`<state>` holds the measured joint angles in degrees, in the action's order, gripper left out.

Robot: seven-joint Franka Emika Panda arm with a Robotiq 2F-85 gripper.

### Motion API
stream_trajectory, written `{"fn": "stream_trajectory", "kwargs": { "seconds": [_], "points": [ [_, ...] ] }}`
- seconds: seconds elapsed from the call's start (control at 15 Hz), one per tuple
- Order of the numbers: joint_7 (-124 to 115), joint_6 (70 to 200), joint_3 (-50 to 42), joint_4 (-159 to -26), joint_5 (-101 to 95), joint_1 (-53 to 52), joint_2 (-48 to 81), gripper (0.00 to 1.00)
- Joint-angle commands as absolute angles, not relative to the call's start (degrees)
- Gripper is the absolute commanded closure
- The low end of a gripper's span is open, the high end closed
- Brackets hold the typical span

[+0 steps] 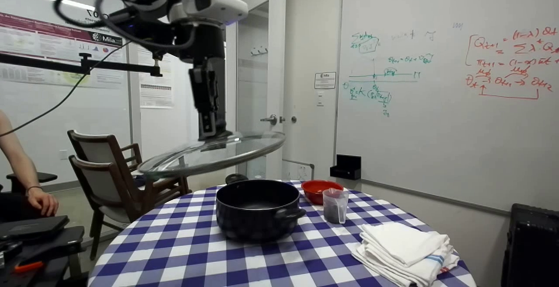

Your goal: Uncover the pot

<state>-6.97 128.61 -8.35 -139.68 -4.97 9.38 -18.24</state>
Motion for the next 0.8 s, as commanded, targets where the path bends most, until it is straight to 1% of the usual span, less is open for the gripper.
{"fn": "stream_trajectory", "kwargs": {
  "seconds": [0.0,0.2,0.4,0.53,0.73],
  "points": [
    [-4.6,136.8,-12.3,-149.9,-3.0,12.8,-21.7,0.75],
    [-4.3,147.5,-14.2,-153.5,0.3,13.1,-15.9,0.75],
    [-3.0,156.9,-14.1,-154.3,7.7,9.9,-9.0,0.75],
    [-1.4,160.9,-13.3,-152.7,14.0,7.1,-3.8,0.75],
    [0.3,163.0,-12.3,-149.1,21.1,4.4,4.2,0.75]
  ]
}}
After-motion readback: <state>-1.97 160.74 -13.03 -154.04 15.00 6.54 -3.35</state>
